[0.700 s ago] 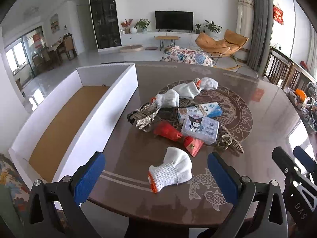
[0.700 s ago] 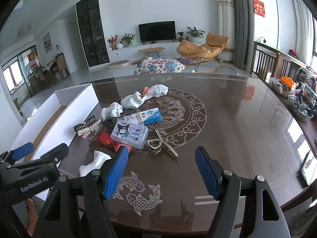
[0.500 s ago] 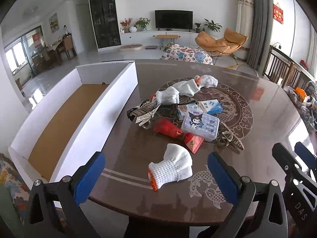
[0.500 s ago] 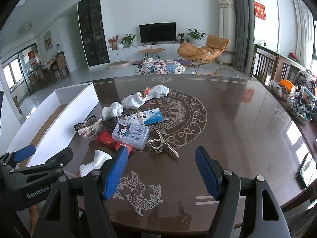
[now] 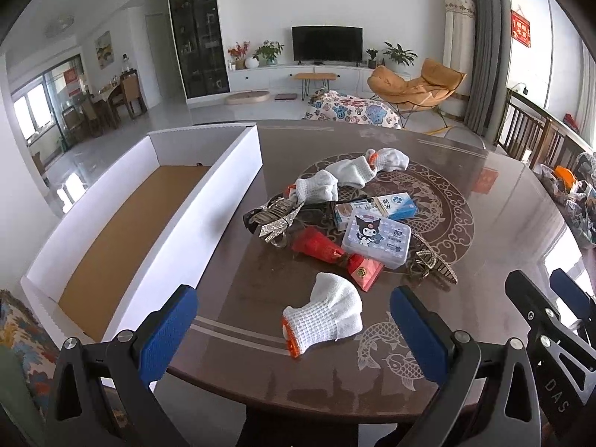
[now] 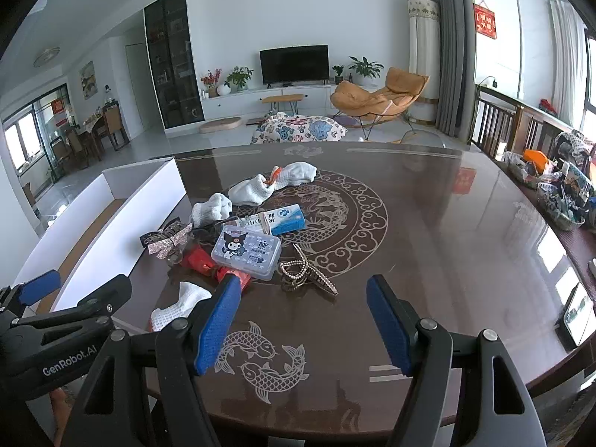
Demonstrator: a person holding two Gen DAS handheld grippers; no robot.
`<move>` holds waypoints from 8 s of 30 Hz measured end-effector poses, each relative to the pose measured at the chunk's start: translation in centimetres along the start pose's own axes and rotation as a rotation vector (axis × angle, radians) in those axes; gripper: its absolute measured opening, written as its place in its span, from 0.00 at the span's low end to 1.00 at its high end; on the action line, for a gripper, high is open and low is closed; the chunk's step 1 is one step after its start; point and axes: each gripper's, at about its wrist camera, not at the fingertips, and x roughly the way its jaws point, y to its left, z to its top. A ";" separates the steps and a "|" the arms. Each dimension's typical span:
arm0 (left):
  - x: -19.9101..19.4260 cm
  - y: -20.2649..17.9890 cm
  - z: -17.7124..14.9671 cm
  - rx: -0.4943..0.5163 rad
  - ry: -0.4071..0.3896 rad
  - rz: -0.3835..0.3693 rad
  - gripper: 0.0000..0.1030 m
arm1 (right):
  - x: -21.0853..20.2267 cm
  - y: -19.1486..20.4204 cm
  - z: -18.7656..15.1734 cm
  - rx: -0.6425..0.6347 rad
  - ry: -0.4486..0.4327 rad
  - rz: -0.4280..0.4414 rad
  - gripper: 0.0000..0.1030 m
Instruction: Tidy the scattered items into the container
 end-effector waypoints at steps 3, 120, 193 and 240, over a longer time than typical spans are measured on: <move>-0.3 0.1 -0.1 -0.001 -0.005 -0.003 1.00 | -0.3 0.1 0.0 0.001 -0.005 0.001 0.69; -2.9 -0.7 0.8 0.038 -0.016 -0.214 1.00 | -0.6 -1.7 -1.3 0.127 -0.077 0.056 0.69; -1.5 -1.2 -0.1 0.041 0.036 -0.226 1.00 | -0.5 -2.1 -1.8 0.148 -0.034 0.069 0.69; 6.6 4.9 -2.9 0.009 0.141 -0.301 1.00 | 1.4 -3.1 -2.3 0.203 0.024 0.075 0.69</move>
